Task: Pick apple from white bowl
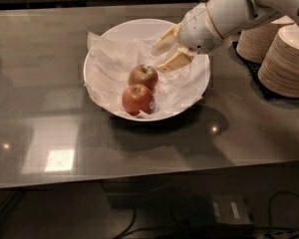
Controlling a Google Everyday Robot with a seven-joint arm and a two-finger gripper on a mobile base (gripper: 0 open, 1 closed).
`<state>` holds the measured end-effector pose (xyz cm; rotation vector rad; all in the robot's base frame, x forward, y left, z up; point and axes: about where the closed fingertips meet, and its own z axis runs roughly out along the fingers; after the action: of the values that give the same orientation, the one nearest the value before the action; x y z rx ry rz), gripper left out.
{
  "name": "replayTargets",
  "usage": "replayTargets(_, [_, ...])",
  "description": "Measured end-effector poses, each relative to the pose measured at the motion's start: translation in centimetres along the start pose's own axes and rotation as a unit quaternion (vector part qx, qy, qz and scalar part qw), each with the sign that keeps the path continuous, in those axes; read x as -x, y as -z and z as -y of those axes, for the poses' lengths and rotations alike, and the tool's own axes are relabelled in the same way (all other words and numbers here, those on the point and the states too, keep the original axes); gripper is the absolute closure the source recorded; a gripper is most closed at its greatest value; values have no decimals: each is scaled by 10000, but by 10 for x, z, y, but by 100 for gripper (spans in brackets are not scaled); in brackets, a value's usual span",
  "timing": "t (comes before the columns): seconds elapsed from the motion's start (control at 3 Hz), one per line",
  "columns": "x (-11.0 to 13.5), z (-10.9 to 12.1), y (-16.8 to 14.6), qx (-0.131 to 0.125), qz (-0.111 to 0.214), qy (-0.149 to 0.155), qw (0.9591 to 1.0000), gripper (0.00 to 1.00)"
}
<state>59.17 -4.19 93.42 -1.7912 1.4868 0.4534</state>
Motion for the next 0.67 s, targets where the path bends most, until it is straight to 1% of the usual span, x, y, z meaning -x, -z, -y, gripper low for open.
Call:
replayTargets(0.33, [-2,4,-23,220,208,-12,9995,52])
replayTargets(0.67, [-4,3,-38,381,328,-83,9987,39])
